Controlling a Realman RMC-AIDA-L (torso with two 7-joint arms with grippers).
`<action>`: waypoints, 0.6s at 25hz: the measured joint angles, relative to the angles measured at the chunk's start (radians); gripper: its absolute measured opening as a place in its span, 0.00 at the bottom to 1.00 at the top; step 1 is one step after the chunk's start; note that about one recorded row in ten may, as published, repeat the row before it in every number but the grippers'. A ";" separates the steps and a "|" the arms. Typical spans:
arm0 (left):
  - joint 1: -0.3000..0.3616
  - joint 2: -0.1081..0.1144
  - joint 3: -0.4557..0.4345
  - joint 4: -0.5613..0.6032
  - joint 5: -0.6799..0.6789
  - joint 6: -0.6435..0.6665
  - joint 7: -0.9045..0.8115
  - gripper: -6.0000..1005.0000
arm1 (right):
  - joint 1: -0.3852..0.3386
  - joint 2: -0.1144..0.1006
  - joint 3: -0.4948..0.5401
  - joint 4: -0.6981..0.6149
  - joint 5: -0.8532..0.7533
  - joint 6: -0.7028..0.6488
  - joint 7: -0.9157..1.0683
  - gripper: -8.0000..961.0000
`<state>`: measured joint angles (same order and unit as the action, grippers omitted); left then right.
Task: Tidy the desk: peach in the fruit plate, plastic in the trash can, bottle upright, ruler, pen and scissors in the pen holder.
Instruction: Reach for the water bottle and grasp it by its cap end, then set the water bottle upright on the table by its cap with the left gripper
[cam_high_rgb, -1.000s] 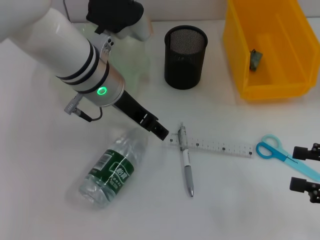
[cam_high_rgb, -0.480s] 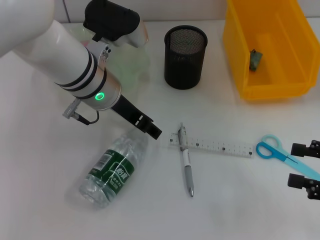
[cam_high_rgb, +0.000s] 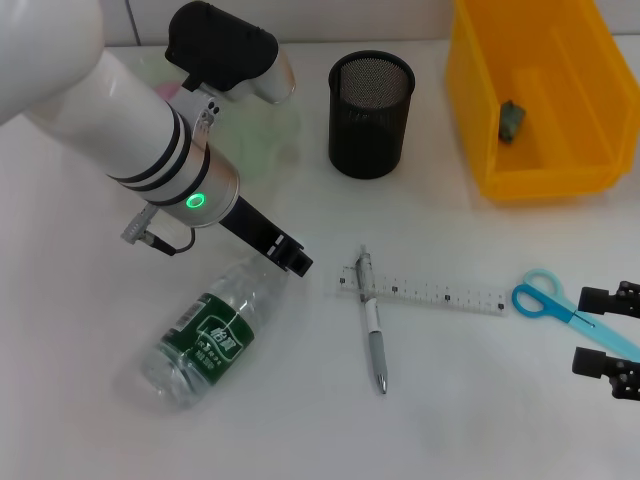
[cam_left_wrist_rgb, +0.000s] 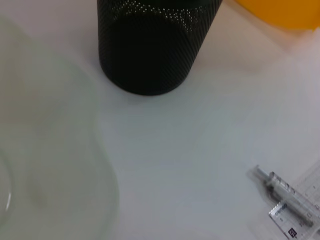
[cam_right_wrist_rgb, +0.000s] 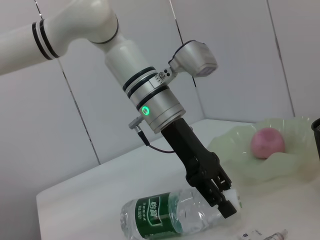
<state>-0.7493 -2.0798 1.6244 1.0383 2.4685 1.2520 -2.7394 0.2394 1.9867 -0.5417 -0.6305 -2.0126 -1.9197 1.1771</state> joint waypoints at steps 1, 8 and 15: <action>0.000 0.000 0.000 0.000 0.000 0.000 0.000 0.48 | 0.000 0.000 0.000 0.000 0.000 0.000 0.000 0.78; 0.081 0.004 0.004 0.139 -0.009 0.009 0.024 0.45 | 0.001 0.000 0.004 0.009 0.007 0.001 -0.001 0.78; 0.335 0.009 -0.046 0.472 -0.148 -0.024 0.200 0.45 | 0.023 0.013 0.006 0.010 0.008 -0.002 0.006 0.78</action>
<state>-0.4145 -2.0711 1.5782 1.5100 2.3208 1.2275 -2.5399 0.2623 1.9993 -0.5352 -0.6209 -2.0045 -1.9221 1.1830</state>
